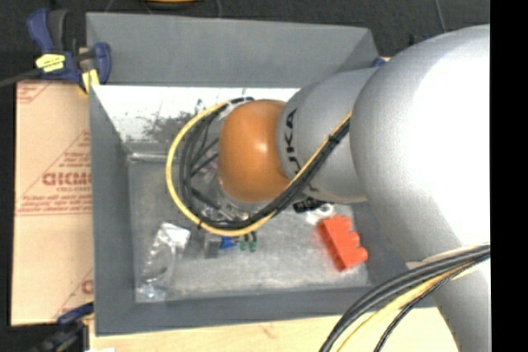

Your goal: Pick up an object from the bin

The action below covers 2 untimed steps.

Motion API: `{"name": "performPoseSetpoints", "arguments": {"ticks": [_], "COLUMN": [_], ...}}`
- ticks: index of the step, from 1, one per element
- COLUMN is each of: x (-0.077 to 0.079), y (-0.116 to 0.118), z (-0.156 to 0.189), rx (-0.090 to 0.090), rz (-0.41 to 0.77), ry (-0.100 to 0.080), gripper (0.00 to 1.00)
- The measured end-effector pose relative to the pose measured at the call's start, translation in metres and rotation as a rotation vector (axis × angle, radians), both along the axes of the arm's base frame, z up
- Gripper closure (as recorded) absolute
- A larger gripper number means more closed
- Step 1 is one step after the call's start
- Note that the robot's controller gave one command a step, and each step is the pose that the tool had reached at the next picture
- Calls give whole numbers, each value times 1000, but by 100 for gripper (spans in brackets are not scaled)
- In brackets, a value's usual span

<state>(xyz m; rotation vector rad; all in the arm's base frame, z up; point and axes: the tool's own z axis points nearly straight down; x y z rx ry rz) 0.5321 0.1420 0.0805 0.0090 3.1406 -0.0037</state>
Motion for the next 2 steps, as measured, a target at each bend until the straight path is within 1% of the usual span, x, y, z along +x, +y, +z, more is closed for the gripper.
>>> {"name": "performPoseSetpoints", "arguments": {"ticks": [1, 2], "x": [2, 1], "y": [-20, -20], "z": [157, 152], "rx": [3, 2], "rz": [25, 26], "ry": [-11, -3], "gripper": [100, 0]}}
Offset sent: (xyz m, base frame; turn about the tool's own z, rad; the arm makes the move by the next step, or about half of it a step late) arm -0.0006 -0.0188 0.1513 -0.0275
